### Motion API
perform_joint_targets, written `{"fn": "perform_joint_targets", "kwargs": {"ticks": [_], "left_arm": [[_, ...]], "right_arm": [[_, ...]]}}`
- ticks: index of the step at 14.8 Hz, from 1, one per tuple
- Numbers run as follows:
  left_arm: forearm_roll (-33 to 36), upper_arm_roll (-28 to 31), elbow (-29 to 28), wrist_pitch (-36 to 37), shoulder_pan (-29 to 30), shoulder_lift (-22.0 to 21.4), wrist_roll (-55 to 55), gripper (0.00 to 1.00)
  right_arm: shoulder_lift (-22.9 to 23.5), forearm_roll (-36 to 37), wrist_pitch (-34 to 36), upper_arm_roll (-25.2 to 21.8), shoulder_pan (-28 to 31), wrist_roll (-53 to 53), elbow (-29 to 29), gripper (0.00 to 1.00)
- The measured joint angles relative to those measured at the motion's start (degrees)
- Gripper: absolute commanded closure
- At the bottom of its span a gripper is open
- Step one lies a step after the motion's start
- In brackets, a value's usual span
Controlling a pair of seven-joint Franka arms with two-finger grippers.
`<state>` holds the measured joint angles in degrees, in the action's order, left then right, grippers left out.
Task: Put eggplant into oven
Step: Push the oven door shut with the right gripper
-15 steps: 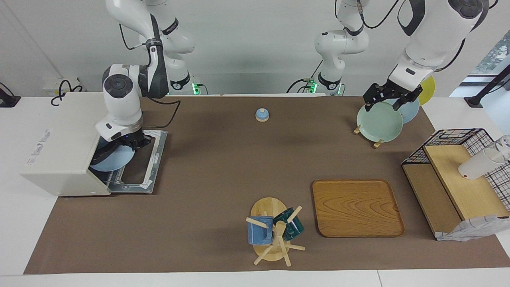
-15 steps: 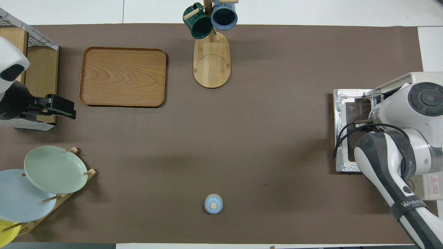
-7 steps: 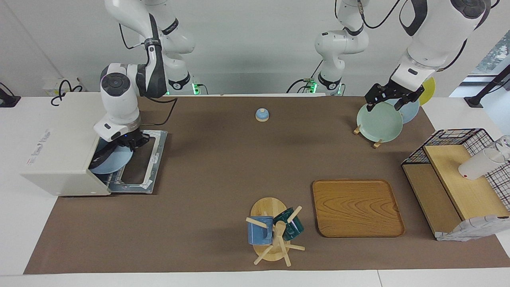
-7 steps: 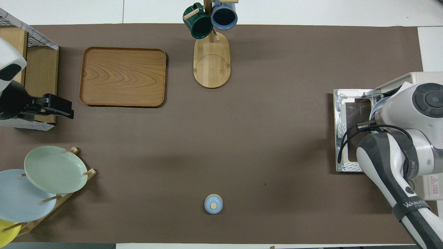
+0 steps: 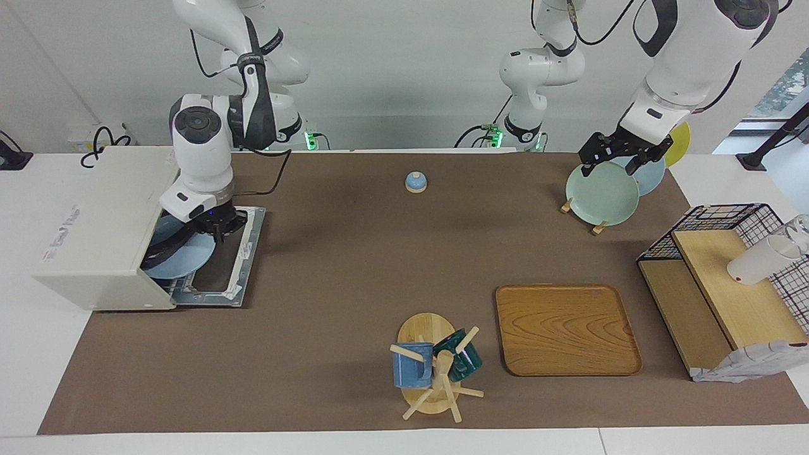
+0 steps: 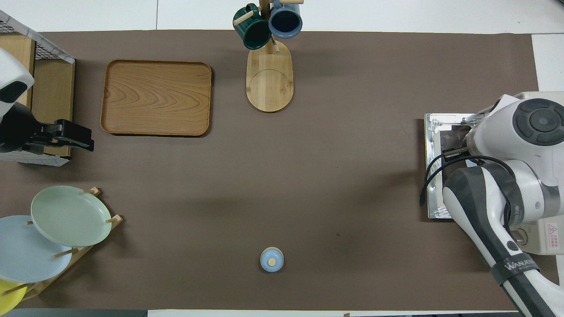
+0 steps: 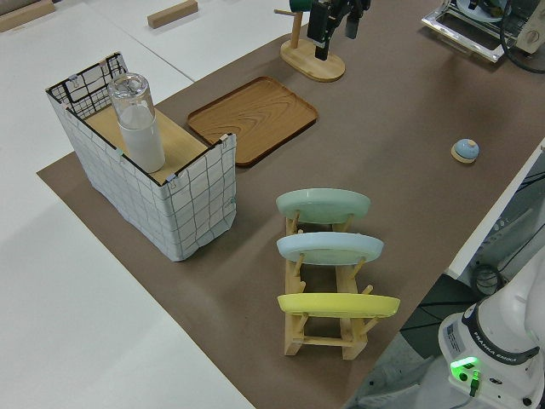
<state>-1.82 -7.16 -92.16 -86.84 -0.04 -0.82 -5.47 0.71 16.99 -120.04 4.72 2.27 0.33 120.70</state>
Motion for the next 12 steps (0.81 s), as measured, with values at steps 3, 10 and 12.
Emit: {"fn": "perform_joint_targets", "kwargs": {"ticks": [3, 10, 12], "left_arm": [[0.00, 0.00, 0.00, 0.00, 0.41, -0.03, 0.00, 0.00], [0.00, 0.00, 0.00, 0.00, 0.43, -0.04, 0.00, 0.00], [0.00, 0.00, 0.00, 0.00, 0.43, -0.04, 0.00, 0.00]], "right_arm": [[-0.04, -3.94, -1.23, 0.10, -2.33, 0.13, -0.41, 1.00], [3.39, -5.73, -10.62, 0.19, -5.07, 12.27, 4.68, 1.00], [5.09, -5.73, -12.20, 0.18, -5.31, 13.88, 5.27, 1.00]]}}
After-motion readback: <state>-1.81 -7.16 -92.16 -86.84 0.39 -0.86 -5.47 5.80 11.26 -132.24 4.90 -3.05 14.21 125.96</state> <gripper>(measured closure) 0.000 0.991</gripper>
